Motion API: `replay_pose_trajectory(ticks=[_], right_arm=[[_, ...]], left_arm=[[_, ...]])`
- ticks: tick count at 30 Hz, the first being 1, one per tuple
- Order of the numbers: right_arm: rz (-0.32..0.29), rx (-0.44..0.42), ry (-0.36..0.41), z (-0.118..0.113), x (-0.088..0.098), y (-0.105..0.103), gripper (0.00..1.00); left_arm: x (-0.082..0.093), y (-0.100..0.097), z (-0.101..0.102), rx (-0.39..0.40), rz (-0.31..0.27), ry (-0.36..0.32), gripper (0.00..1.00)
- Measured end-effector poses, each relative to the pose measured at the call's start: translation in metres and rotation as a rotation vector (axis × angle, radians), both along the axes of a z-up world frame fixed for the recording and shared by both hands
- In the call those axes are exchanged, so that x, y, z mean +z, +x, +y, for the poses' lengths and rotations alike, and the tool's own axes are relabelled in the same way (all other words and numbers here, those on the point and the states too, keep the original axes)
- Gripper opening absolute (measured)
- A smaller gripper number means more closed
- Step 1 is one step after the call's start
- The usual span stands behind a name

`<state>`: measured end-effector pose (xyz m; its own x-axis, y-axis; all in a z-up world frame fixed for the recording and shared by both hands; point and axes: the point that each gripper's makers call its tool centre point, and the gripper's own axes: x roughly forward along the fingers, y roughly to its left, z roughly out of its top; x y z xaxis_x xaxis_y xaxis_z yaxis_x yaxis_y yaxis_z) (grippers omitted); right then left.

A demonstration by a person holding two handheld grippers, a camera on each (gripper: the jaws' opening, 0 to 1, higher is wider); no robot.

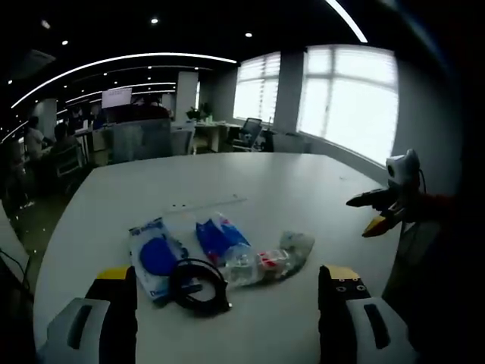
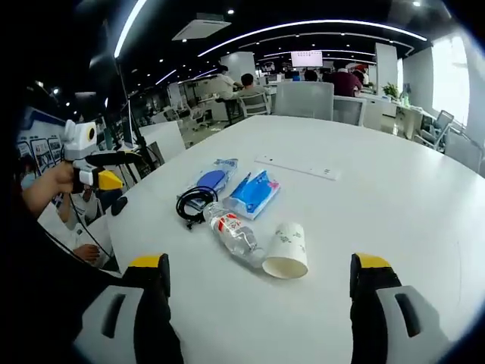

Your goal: Arrange the tabletop items into an orderly group along one side of the table until the central work area is clear of visible clutter.

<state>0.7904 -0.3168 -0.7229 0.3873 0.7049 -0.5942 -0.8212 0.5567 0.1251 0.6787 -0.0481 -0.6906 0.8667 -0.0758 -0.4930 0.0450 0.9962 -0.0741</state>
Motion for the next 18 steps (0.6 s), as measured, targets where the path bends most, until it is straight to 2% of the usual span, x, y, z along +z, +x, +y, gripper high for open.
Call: replay_pose_trajectory(ticks=[18], right_arm=[[-0.003,0.0,-0.012,-0.005,-0.0001,-0.0003,0.94]], left_arm=[[-0.0016,-0.0009,-0.0035,-0.017,0.011,0.004,0.98]])
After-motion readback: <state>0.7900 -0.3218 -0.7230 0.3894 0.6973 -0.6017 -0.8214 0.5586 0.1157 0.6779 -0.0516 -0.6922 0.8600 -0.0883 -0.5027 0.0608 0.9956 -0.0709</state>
